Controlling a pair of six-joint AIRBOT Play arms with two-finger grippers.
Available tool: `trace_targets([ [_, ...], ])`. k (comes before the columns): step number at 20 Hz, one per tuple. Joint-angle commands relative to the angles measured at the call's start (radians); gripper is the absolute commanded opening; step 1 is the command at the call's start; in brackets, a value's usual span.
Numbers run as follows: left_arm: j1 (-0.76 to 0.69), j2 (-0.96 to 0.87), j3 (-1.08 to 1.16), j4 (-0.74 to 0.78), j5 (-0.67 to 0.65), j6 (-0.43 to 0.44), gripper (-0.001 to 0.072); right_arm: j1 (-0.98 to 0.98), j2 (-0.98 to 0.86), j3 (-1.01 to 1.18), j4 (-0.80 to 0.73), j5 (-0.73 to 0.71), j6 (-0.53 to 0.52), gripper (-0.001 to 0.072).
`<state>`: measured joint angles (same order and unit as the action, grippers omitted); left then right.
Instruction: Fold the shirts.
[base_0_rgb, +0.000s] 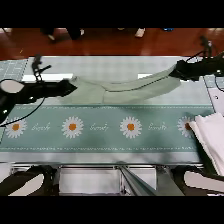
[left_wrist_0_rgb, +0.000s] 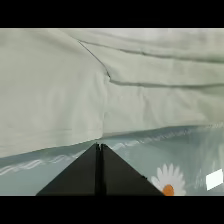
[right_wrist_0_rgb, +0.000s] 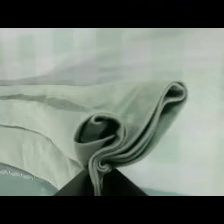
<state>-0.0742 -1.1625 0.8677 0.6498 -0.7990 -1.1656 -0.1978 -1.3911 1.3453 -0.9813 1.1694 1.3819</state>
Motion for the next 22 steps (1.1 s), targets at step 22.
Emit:
trace_targets([
  [22,-0.513,-0.841,1.074,0.159,-0.443,-0.33,0.0021,0.03,0.496,-0.192,0.074,0.141,0.067,0.0025],
])
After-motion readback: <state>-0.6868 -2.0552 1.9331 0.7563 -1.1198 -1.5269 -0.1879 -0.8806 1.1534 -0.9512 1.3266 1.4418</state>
